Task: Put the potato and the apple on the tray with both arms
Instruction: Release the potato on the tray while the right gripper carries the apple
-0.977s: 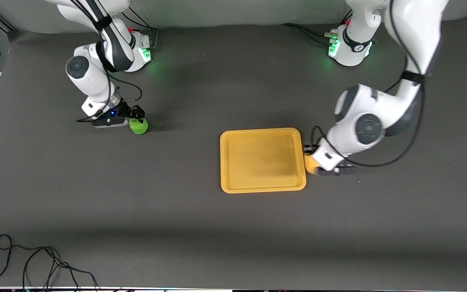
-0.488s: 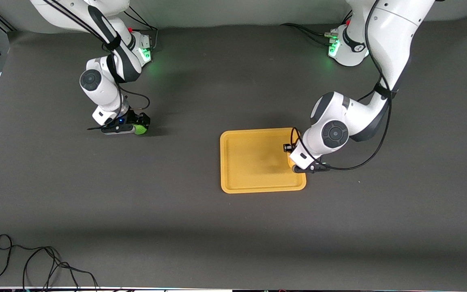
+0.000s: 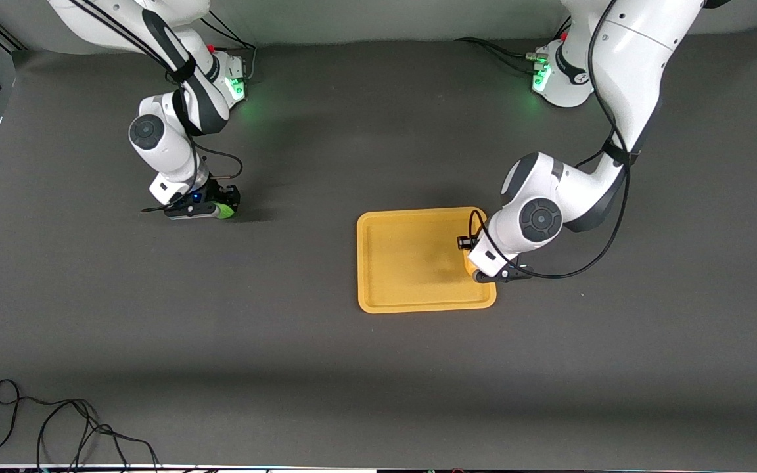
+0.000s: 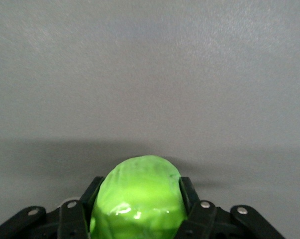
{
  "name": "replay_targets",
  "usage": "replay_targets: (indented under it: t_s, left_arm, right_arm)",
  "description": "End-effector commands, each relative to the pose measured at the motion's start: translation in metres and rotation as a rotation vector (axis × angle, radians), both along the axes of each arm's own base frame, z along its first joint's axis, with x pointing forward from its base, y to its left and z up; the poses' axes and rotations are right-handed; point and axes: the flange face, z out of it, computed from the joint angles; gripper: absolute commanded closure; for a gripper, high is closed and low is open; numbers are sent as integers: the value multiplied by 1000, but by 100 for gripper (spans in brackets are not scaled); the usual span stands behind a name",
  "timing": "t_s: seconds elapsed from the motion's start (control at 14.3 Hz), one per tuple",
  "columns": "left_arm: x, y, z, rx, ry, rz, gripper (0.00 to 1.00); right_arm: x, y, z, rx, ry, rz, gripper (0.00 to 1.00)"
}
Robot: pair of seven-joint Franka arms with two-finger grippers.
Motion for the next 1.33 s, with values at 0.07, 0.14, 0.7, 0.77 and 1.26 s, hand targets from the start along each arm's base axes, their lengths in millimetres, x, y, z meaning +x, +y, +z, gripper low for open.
replay_targets:
  t_s: [0.07,0.14,0.7,0.77,1.26]
  left_arm:
    - [13,7,17,4,-27,29,0]
    - [25,17,44,0,-57,50,0]
    - [94,227,215,36,-128,-40,0]
    - [95,242,227,42,-149,-52,0]
    - [55,310,323,137,-280,-201,0]
  right_arm:
    - [27,4,105,12,26,9,50]
    - [36,5,132,13,42,23,50]
    - [130,16,341,14,58,11,50]
    - [143,23,346,13,44,15,50]
    - [234,179,332,12,-8,-42,50]
